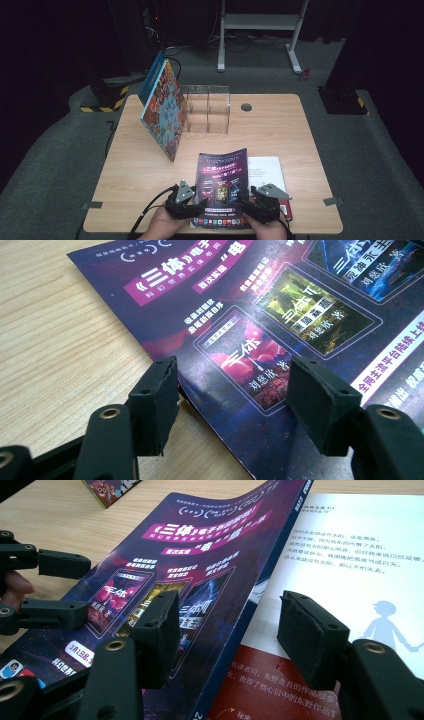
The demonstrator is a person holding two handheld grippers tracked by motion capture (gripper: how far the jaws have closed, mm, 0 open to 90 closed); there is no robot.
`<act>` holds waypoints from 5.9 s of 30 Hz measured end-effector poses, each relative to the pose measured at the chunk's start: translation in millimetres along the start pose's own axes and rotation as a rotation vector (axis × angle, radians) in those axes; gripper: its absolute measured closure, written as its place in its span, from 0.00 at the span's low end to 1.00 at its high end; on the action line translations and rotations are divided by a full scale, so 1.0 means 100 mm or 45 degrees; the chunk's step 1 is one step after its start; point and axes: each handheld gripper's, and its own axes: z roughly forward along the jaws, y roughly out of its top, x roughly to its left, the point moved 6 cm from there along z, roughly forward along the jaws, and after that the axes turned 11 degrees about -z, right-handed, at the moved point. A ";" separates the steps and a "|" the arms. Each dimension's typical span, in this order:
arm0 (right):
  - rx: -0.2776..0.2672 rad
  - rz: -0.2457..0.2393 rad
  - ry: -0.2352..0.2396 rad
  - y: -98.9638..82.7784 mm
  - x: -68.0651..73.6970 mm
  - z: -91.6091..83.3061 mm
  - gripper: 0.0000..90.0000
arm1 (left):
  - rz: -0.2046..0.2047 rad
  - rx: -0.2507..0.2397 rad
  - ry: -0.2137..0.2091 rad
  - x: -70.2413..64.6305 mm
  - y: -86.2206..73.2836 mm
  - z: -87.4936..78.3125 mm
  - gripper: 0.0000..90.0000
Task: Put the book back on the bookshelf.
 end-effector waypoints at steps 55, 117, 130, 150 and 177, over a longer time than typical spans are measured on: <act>-0.234 -0.094 0.068 0.24 0.21 -0.16 0.93 | -0.035 -0.001 -0.008 0.04 -0.01 -0.02 0.39; 0.131 0.040 0.046 0.30 -0.15 0.30 0.60 | -0.026 -0.023 0.069 0.06 0.01 -0.02 0.46; 0.025 -0.022 0.050 0.35 -0.09 0.25 0.87 | -0.039 -0.023 0.060 0.06 0.00 -0.02 0.47; -0.126 -0.112 0.065 0.44 0.03 0.07 0.90 | -0.067 -0.021 0.053 0.08 0.00 -0.03 0.46; 0.122 0.028 0.213 0.03 -0.12 -0.06 0.62 | -0.163 0.044 -0.068 0.01 0.03 0.03 0.39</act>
